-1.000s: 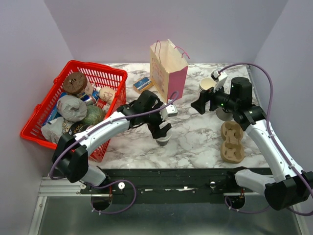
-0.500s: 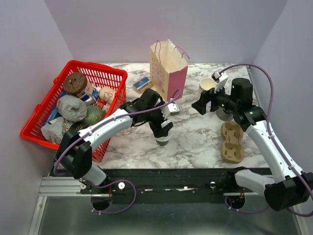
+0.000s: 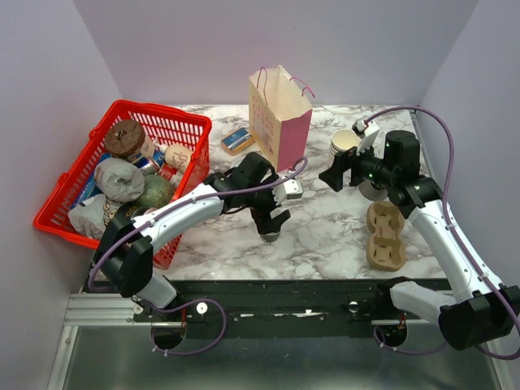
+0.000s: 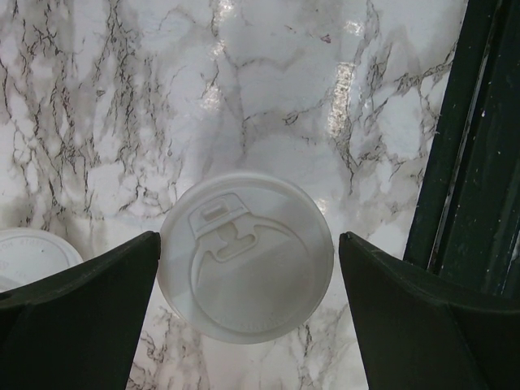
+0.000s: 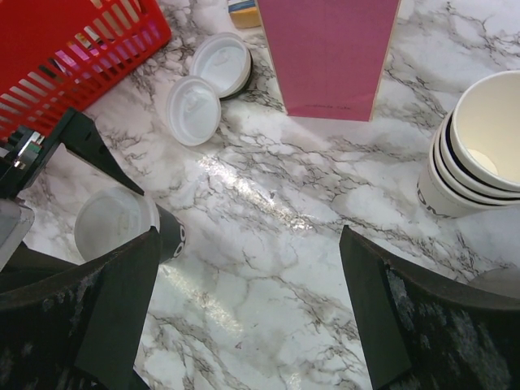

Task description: Pack the takeout coffee

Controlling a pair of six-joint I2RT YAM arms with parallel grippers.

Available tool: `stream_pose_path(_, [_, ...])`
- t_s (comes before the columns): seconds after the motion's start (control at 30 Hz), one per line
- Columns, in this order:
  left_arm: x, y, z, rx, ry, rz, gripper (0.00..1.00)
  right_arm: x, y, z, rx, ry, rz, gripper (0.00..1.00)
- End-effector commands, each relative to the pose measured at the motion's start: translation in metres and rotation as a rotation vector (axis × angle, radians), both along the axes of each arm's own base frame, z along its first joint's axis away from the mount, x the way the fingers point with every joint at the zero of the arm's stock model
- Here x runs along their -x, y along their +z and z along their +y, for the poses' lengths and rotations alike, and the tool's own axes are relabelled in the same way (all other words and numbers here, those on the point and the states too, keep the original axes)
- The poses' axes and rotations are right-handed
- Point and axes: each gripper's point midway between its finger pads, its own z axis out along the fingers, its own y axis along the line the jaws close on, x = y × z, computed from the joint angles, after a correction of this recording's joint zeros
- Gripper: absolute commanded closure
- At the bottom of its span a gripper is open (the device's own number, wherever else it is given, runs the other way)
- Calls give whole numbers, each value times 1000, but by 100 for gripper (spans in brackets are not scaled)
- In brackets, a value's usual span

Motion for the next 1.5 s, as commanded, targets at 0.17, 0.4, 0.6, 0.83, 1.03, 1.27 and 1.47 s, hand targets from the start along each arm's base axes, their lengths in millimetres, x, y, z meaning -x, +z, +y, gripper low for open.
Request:
stream_pose_path(0.17, [-5, -7, 10, -46, 24, -52, 3, 5, -5, 0, -18, 13, 26, 0])
stream_pose_path(0.4, [-1, -7, 16, -66, 18, -54, 7, 5, -7, 0, -17, 12, 32, 0])
stream_pose_path(0.6, [4, -8, 36, -124, 22, -50, 11, 4, -9, 1, -15, 14, 37, 0])
stream_pose_path(0.83, [-3, -16, 79, -177, 130, -17, 12, 3, -9, 2, -17, 20, 41, 0])
stream_pose_path(1.03, [-27, -15, 122, -194, 285, -22, 12, 0, -10, 3, -20, 24, 50, 0])
stream_pose_path(1.27, [-40, -17, 145, -210, 362, -44, 12, -5, -9, 6, -26, 33, 58, 0])
stream_pose_path(1.47, [-47, -20, 159, -229, 406, -35, 11, -6, -9, 6, -23, 31, 57, 0])
